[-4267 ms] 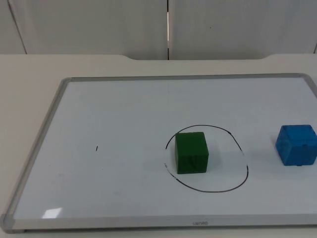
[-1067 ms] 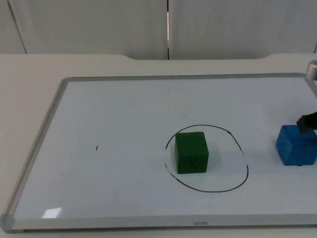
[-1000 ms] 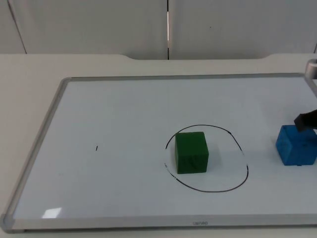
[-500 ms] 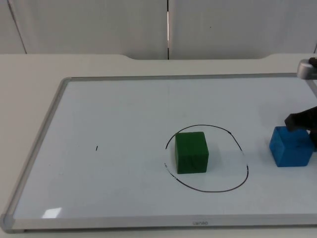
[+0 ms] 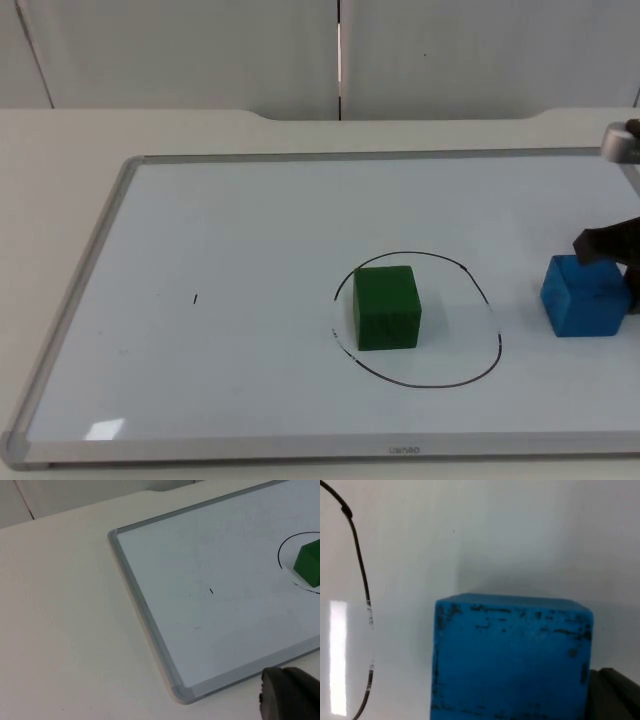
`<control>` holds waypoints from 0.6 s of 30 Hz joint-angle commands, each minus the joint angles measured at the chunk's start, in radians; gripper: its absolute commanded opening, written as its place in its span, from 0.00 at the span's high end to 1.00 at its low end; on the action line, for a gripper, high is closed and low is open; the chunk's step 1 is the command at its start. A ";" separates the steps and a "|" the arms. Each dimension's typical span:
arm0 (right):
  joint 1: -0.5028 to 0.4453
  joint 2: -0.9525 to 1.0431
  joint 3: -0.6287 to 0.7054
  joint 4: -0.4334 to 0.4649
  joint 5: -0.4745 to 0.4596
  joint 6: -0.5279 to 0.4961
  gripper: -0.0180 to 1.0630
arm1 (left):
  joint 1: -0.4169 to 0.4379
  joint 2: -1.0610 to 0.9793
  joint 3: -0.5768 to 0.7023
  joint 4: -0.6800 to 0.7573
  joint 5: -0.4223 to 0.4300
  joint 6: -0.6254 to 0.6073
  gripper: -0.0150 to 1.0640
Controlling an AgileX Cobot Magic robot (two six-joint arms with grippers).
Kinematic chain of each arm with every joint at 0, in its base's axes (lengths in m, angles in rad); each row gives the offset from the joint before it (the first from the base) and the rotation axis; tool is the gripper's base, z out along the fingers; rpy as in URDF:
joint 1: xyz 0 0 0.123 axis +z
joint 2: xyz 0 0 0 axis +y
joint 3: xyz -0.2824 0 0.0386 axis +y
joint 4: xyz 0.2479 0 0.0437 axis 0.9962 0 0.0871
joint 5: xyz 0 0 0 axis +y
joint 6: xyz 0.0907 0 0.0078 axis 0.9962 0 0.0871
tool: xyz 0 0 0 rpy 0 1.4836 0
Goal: Push the two cubes into the marked area.
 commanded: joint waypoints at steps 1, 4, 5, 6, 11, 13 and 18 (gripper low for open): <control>0.007 0.000 -0.005 -0.002 0.015 -0.001 0.98 | 0.001 -0.004 0.005 0.004 -0.011 -0.004 0.99; 0.007 0.000 -0.005 -0.002 0.022 -0.001 0.98 | 0.001 -0.004 0.005 0.004 -0.011 -0.004 0.99; 0.007 0.000 -0.005 -0.002 0.032 -0.001 0.98 | 0.001 -0.004 0.005 0.004 -0.011 -0.004 0.99; 0.007 0.000 -0.005 -0.002 0.042 -0.001 0.98 | 0.001 -0.004 0.005 0.004 -0.011 -0.004 0.99; 0.007 0.000 -0.005 0.002 0.048 -0.001 0.98 | 0.001 -0.004 0.005 0.004 -0.011 -0.004 0.99; 0.011 0.000 -0.005 0.005 0.048 -0.001 0.98 | 0.001 -0.004 0.005 0.004 -0.011 -0.004 0.99; 0.061 0.000 -0.005 0.022 0.020 0.003 0.98 | 0.001 -0.004 0.005 0.004 -0.011 -0.004 0.99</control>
